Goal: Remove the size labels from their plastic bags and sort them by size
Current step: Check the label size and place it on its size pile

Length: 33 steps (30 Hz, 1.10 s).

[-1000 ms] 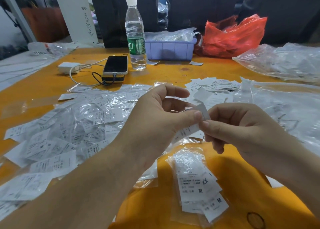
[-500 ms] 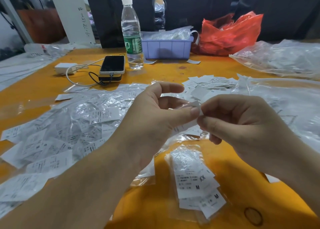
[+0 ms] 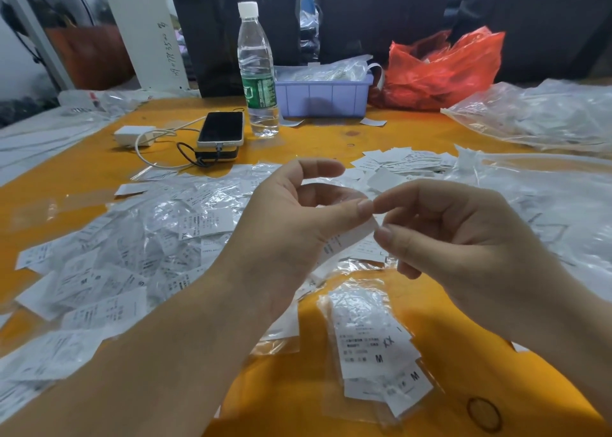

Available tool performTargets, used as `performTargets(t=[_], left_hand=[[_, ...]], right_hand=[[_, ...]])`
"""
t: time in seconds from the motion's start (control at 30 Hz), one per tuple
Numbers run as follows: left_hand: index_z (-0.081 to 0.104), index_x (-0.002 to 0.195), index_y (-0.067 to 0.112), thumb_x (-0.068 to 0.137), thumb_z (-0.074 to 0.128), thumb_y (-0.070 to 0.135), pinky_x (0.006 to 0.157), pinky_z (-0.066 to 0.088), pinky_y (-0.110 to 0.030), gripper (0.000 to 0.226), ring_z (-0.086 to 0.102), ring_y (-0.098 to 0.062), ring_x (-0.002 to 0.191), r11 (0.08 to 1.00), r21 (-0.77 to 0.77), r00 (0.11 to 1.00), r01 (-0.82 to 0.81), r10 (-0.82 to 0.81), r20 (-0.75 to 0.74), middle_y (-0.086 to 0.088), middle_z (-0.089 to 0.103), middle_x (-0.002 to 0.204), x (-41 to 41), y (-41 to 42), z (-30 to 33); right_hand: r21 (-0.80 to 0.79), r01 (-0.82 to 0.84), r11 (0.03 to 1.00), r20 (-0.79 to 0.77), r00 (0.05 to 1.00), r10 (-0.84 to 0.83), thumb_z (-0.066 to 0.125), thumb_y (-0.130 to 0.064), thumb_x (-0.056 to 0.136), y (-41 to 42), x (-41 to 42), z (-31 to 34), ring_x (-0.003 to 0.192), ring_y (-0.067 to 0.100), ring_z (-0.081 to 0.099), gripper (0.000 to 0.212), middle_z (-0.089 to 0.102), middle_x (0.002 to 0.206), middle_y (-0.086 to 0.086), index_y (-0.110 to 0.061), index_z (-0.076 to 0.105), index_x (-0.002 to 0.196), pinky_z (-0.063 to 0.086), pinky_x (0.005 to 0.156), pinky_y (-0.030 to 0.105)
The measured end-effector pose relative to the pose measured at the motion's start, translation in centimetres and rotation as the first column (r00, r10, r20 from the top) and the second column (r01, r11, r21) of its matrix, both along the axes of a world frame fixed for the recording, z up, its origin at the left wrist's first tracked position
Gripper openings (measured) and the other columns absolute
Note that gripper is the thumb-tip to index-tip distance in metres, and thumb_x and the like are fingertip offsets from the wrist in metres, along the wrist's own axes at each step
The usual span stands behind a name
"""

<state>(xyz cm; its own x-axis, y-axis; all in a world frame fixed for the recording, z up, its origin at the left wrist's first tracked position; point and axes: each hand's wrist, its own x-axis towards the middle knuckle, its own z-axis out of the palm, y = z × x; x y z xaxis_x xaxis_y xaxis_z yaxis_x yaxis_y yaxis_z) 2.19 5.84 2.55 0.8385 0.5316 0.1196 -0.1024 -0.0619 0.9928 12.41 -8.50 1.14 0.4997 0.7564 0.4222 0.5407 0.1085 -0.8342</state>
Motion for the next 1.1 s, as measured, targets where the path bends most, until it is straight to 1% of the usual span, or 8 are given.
performTargets(t=[0.2,0.33,0.47,0.53,0.67,0.77,0.9,1.1], left_hand=[[0.064,0.103,0.031,0.049,0.081,0.035,0.073,0.05,-0.033,0.057,0.072,-0.014,0.083,0.998,-0.054,0.999,-0.03,0.029,-0.023,0.005,0.075,0.086,0.2,0.0,-0.3],[0.066,0.101,0.027,0.047,0.082,0.033,0.07,0.051,-0.032,0.056,0.073,-0.013,0.077,0.994,-0.112,1.0,0.019,-0.02,0.0,0.004,0.075,0.082,0.3,-0.2,-0.4],[0.071,0.089,0.031,0.045,0.08,0.036,0.07,0.051,-0.034,0.046,0.072,-0.01,0.073,0.995,-0.1,1.0,0.012,-0.013,-0.017,0.006,0.074,0.081,0.3,-0.2,-0.5],[0.073,0.084,0.033,0.045,0.079,0.039,0.068,0.051,-0.032,0.04,0.07,-0.008,0.071,0.997,-0.081,1.0,0.01,-0.012,-0.025,0.007,0.074,0.081,0.2,-0.2,-0.5],[0.074,0.081,0.032,0.05,0.077,0.042,0.069,0.05,-0.032,0.033,0.068,-0.015,0.08,1.0,-0.024,0.999,0.018,-0.019,-0.047,0.008,0.073,0.081,0.0,-0.3,-0.3],[0.072,0.079,0.032,0.055,0.071,0.048,0.07,0.047,-0.031,0.029,0.063,-0.018,0.086,0.999,0.023,0.995,0.039,-0.037,-0.087,0.012,0.07,0.075,-0.1,-0.3,0.3],[0.072,0.082,0.03,0.067,0.068,0.058,0.071,0.045,-0.028,0.032,0.063,-0.001,0.075,0.978,0.206,0.99,0.043,-0.013,-0.142,0.013,0.07,0.077,-0.2,0.2,0.8],[0.071,0.071,0.027,0.089,0.065,0.03,0.072,0.053,-0.031,0.02,0.068,-0.017,0.085,0.977,0.21,0.989,0.046,-0.014,-0.148,0.006,0.074,0.082,0.0,0.4,0.5]], right_hand=[[-0.067,0.057,0.996,0.08,0.995,-0.052,0.072,-0.041,0.079,-0.1,-0.1,-0.4,0.079,0.013,0.067,0.017,0.066,0.093,-0.01,-0.039,0.066,0.095,0.059,0.064,0.038],[-0.002,0.038,0.999,0.003,0.999,-0.038,0.074,-0.025,0.083,0.3,-0.1,-0.5,0.065,0.018,0.066,0.006,0.07,0.078,-0.003,-0.027,0.069,0.085,0.057,0.061,0.048],[0.033,0.021,0.999,-0.026,0.999,-0.02,0.071,-0.022,0.079,0.3,0.2,-0.3,0.057,0.018,0.064,0.004,0.068,0.067,-0.001,-0.021,0.071,0.082,0.055,0.056,0.037],[0.028,0.014,1.0,-0.004,1.0,-0.013,0.071,-0.02,0.082,0.3,0.3,-0.2,0.057,0.018,0.064,0.002,0.068,0.067,-0.001,-0.022,0.072,0.082,0.055,0.054,0.034],[-0.009,0.068,0.998,0.022,0.997,-0.068,0.067,-0.031,0.078,0.3,0.3,-0.2,0.058,0.02,0.063,0.008,0.066,0.067,0.002,-0.024,0.071,0.079,0.055,0.06,0.052],[-0.013,0.085,0.996,0.011,0.996,-0.085,0.066,-0.034,0.076,0.3,0.4,0.0,0.06,0.02,0.064,0.01,0.066,0.067,0.001,-0.025,0.07,0.08,0.055,0.062,0.054],[0.036,0.107,0.994,-0.022,0.994,-0.106,0.066,-0.028,0.075,0.0,0.7,0.3,0.061,0.017,0.062,0.008,0.066,0.069,0.001,-0.022,0.07,0.079,0.054,0.056,0.035],[0.034,0.159,0.987,-0.01,0.987,-0.159,0.064,-0.027,0.073,-0.1,0.9,0.6,0.058,0.017,0.063,0.008,0.068,0.069,-0.001,-0.023,0.07,0.076,0.054,0.059,0.037]])
